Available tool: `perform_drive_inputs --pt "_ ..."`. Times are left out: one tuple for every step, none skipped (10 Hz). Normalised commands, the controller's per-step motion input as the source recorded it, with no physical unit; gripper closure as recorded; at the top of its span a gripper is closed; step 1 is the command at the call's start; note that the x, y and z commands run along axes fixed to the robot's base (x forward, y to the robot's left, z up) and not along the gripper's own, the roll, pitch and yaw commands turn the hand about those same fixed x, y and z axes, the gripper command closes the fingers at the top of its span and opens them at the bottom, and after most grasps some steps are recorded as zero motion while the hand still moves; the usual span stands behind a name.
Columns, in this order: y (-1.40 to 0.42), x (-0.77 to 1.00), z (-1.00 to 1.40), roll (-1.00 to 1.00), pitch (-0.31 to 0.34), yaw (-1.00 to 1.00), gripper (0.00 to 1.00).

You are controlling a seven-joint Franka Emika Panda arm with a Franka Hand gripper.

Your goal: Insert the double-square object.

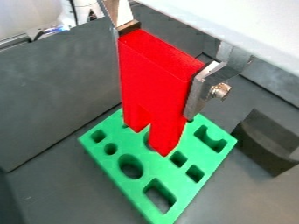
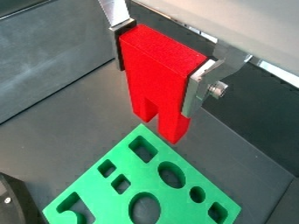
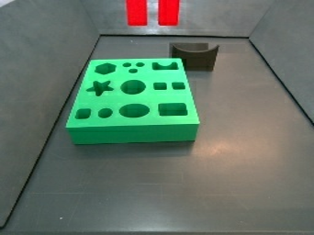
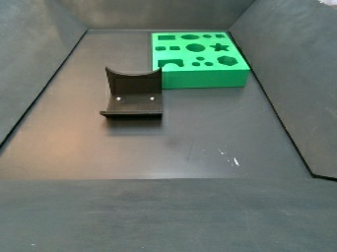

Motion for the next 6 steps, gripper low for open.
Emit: perform_drive_inputs --pt "0.35 0.55 -1.0 0.11 0.0 0.0 1.0" --pt "0.15 0.31 -0.89 0.2 0.0 0.0 1.0" --pt "0.1 0.22 -0.88 0.23 0.0 0.0 1.0" --pt "0.12 0.23 -0.84 0.18 0.0 0.0 1.0" --pt "0.19 0.13 -0.77 0.13 -0.013 0.0 1.0" --pt "0.21 0.11 -0.71 0.06 -0.046 0.0 1.0"
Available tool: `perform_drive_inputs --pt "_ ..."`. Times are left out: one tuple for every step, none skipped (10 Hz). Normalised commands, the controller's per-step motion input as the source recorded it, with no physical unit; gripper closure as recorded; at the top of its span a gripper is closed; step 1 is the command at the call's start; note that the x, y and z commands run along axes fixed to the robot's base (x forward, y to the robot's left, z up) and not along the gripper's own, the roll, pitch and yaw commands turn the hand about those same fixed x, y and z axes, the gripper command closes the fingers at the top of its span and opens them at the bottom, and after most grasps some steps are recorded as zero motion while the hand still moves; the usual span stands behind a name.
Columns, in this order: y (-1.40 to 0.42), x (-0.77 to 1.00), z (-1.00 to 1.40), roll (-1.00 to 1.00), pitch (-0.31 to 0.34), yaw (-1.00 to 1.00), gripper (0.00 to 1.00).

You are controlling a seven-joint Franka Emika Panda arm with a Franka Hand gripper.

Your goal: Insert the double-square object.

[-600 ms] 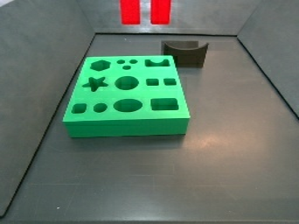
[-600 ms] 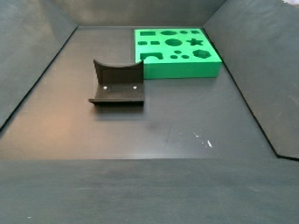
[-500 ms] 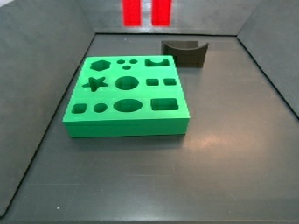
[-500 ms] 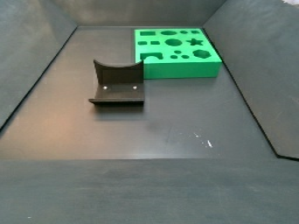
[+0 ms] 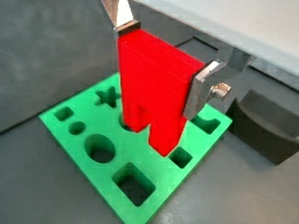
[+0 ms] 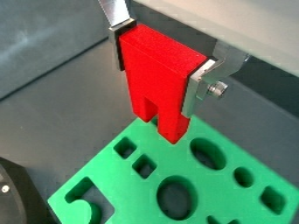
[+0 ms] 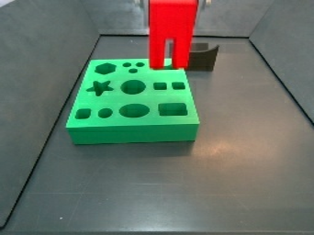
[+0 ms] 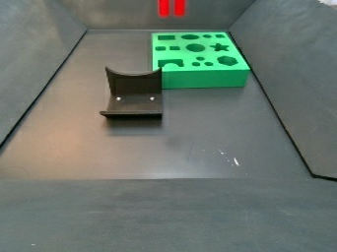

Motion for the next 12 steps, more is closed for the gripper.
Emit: perform_drive_inputs --pt "0.22 0.1 -0.66 0.02 -0.057 0.0 1.0" --pt "0.17 0.06 -0.6 0.0 -0.069 0.0 1.0" --pt "0.15 0.0 -0.51 0.0 -0.069 0.0 1.0" --pt "0.14 0.0 -0.45 0.0 -0.061 0.0 1.0" --pt "0.15 0.0 -0.37 -0.04 -0.097 0.0 1.0" --pt "0.14 0.0 -0.36 -0.04 -0.096 0.0 1.0" --pt "0.14 0.0 -0.35 -0.04 -0.1 0.0 1.0" --pt "0.14 0.0 -0.34 -0.04 -0.093 0.0 1.0" --pt "0.15 0.0 -0.34 -0.02 -0.081 0.0 1.0" --pt "0.23 0.01 -0.37 0.0 -0.027 0.0 1.0" --pt "0.26 0.09 -0.4 0.1 0.0 0.15 1.0" --pt "0.22 0.11 -0.43 0.13 0.0 0.17 1.0"
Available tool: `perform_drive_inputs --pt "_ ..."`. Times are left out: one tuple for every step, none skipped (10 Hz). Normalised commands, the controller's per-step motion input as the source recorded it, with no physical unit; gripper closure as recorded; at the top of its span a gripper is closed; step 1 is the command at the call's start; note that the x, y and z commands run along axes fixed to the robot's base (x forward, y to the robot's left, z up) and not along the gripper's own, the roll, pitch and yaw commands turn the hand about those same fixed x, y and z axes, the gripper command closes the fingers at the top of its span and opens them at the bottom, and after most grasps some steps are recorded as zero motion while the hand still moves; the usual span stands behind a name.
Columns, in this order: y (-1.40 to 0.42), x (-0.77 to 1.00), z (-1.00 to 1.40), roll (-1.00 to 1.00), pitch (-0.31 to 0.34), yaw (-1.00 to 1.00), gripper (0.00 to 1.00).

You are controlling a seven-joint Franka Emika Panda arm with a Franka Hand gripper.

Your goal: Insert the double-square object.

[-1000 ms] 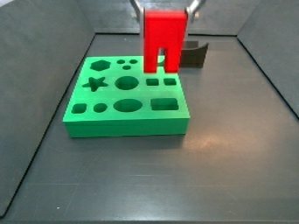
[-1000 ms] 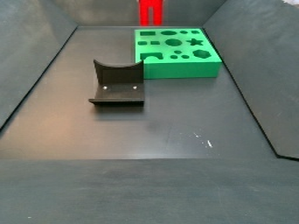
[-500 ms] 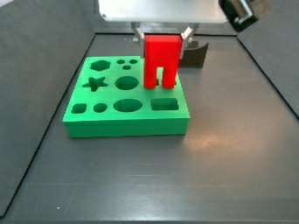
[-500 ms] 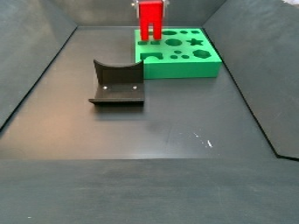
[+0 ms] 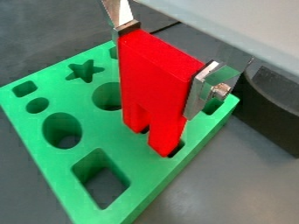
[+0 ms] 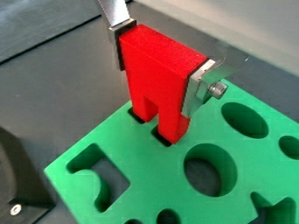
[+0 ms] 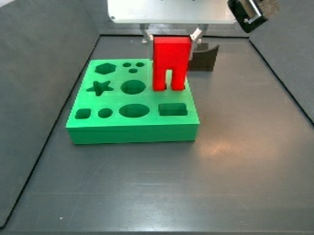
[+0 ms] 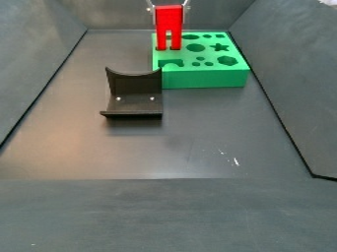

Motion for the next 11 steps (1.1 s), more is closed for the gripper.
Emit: perform_drive_inputs --pt "0.13 0.19 -0.46 0.02 0.0 0.04 1.0" --pt "0.05 0.17 -0.46 0.0 -0.046 0.0 1.0" --pt "0.0 0.05 -0.44 -0.19 -0.143 -0.13 1.0" --pt "0.0 0.0 -0.41 -0.24 -0.199 -0.11 1.0" --pt "0.0 0.0 -0.4 -0.23 -0.204 -0.09 1.0" --pt "0.0 0.01 -0.34 -0.15 -0.183 -0.1 1.0" --pt "0.0 0.0 -0.28 -0.1 -0.147 -0.11 1.0" --pt "0.0 0.0 -0.23 -0.03 -0.103 -0.15 1.0" --pt "-0.06 0.03 -0.21 -0.02 -0.094 -0.16 1.0" --pt "-0.1 0.05 -0.24 -0.03 -0.107 -0.13 1.0" --pt "-0.06 0.1 -0.28 0.0 -0.083 -0.06 1.0"
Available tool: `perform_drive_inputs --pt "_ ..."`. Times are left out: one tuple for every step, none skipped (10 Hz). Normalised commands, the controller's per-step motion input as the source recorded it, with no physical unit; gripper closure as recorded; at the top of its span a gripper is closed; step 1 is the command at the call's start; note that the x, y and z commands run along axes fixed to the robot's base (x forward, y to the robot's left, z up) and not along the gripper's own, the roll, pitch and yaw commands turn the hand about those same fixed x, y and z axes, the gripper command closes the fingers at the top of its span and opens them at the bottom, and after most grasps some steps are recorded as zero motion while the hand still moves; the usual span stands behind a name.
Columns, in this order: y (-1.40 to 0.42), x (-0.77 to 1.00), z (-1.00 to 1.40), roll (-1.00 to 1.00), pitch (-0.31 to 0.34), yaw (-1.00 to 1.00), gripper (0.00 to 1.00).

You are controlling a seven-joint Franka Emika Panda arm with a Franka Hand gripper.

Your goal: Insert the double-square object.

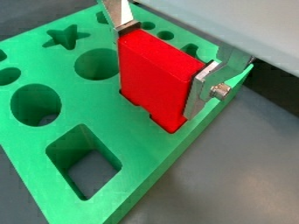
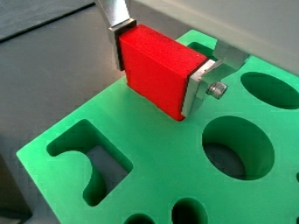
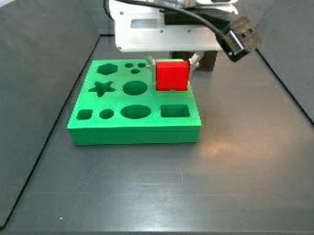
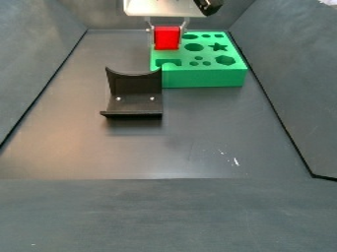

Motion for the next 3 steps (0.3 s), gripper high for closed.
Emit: perform_drive_inputs --pt "-0.07 0.07 -0.19 0.0 -0.066 -0.08 1.0" --pt "0.06 0.0 0.0 -0.02 0.0 -0.01 1.0" --pt "0.0 0.0 0.0 -0.01 0.0 0.0 1.0"
